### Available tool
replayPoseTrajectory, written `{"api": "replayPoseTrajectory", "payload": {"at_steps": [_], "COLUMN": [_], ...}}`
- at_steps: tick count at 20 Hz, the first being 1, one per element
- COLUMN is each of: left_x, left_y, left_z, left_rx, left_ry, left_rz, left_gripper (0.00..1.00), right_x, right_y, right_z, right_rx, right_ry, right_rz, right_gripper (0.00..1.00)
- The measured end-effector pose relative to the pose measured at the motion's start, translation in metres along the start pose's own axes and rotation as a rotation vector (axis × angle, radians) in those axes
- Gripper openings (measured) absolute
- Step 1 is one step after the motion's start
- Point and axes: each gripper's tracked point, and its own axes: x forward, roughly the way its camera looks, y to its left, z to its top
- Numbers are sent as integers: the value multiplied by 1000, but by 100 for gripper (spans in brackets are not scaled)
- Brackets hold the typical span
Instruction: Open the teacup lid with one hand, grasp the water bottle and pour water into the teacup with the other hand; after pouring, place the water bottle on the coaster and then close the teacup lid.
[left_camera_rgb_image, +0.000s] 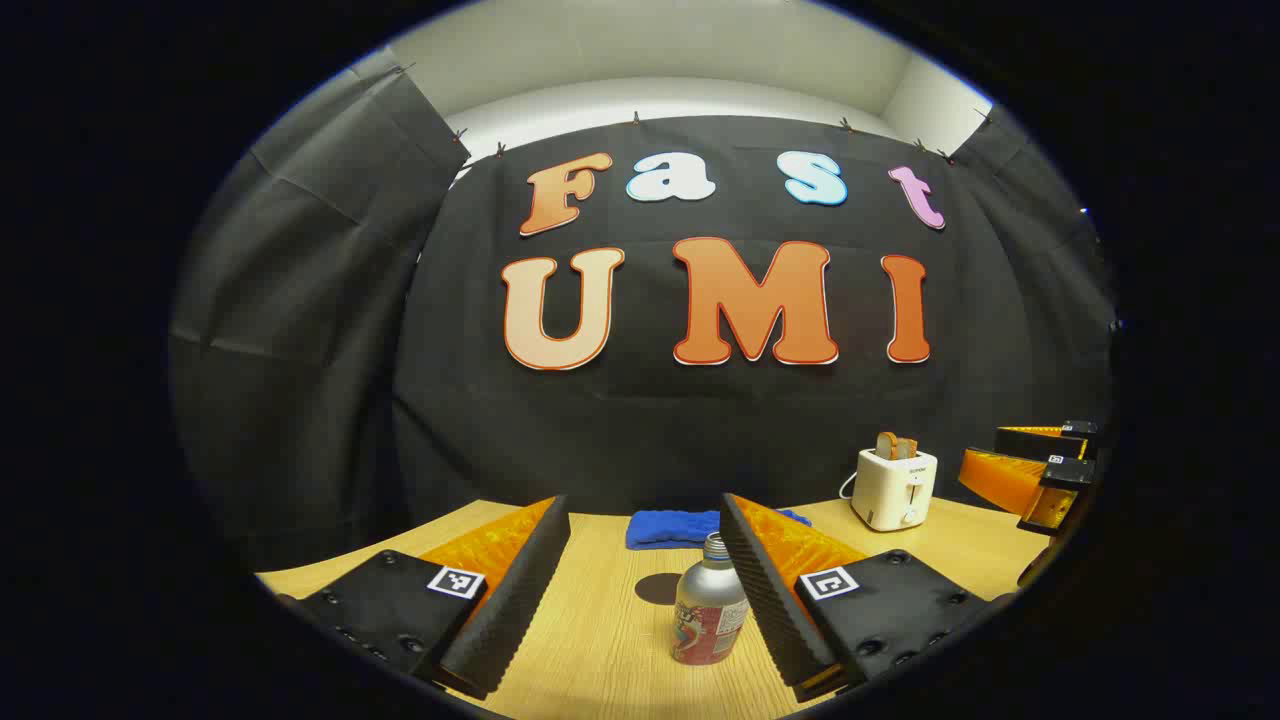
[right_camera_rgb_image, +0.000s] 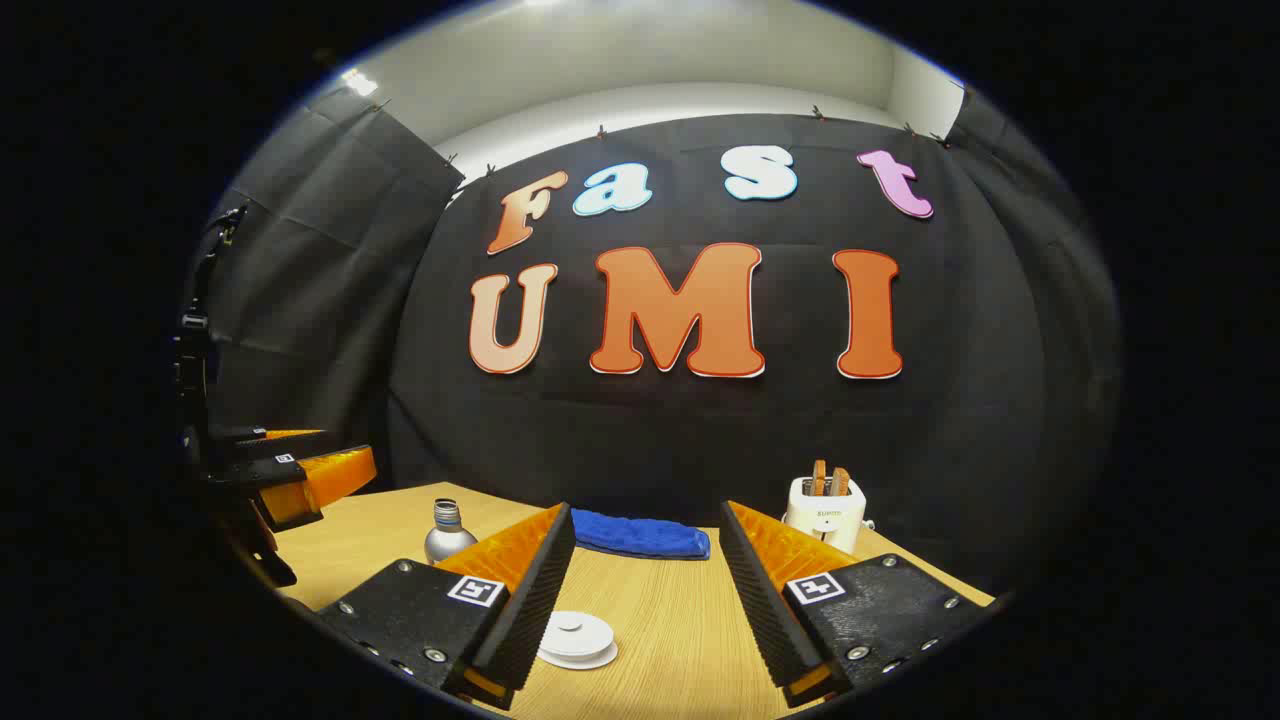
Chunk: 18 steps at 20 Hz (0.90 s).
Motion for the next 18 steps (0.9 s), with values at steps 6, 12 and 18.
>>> {"api": "replayPoseTrajectory", "payload": {"at_steps": [6, 12, 18], "left_x": [0, 1, 7], "left_y": [0, 5, 9], "left_z": [2, 4, 8], "left_rx": [-3, 12, 0], "left_ry": [-10, -17, -16], "left_rz": [2, 27, 34], "left_gripper": [99, 97, 97], "right_x": [5, 7, 12], "right_y": [2, 11, 17], "right_z": [3, -1, -6], "right_rx": [-14, -2, -21], "right_ry": [-15, -2, 10], "right_rz": [-7, 23, 30], "right_gripper": [88, 90, 90]}}
